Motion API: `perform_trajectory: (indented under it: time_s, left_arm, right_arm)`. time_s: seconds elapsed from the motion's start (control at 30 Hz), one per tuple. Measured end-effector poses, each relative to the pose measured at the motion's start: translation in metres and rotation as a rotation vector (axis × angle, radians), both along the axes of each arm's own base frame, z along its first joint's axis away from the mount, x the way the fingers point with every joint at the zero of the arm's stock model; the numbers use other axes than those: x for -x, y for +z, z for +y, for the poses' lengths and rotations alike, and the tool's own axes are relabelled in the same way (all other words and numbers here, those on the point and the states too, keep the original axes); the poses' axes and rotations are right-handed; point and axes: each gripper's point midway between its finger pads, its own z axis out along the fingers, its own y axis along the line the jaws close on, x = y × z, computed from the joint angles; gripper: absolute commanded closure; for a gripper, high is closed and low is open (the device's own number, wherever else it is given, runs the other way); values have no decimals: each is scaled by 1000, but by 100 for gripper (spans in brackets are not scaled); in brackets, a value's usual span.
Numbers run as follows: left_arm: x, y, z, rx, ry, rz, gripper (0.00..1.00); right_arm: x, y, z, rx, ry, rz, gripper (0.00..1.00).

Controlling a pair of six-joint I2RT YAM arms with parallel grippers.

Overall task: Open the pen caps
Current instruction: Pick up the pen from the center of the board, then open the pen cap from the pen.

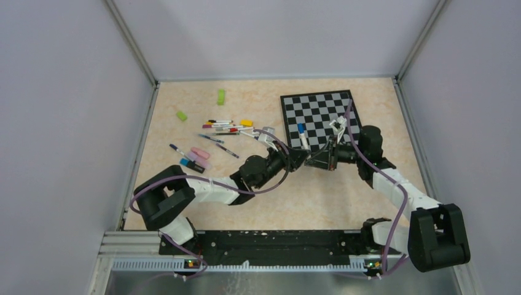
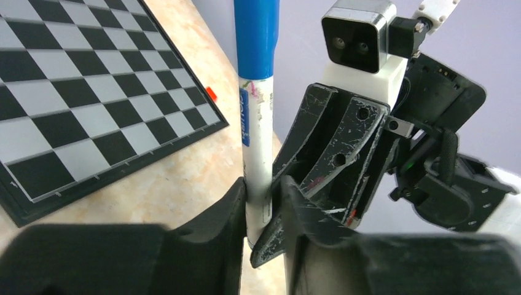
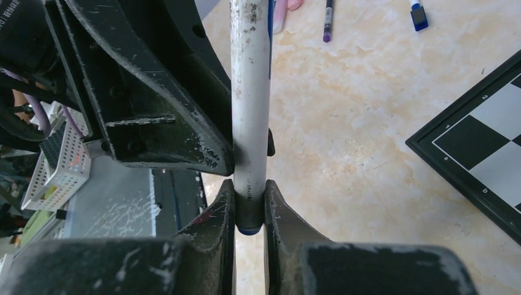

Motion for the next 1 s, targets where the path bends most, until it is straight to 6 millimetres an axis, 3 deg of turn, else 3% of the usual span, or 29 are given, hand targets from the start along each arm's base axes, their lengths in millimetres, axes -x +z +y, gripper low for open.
perform_trajectory:
  time_s: [0.13,0.2,0.37,0.57,0.73,1.0]
  left_arm:
    - [3,3,0,-17,-5,-32,17]
    - [6,11,6,-25,0,-69,2]
    - [19,50,46,-15,26,-206,1]
    - [9,72,78,-14,79,-213,1]
    - [-2,55,82,-34,106,-73,10]
    - [-13,20,57,-58,75,83,19]
  right_arm:
    - [1,-5,-2,41,21,-37,100]
    - [2,-6,-3,62,43,-68,100]
    - [7,-10,-6,113,97,-143,100]
    - [21,-22,-10,150,159,-160,100]
    - [26,-25,-12,163,187,-180,100]
    - [30,-29,-12,168,206,-181,100]
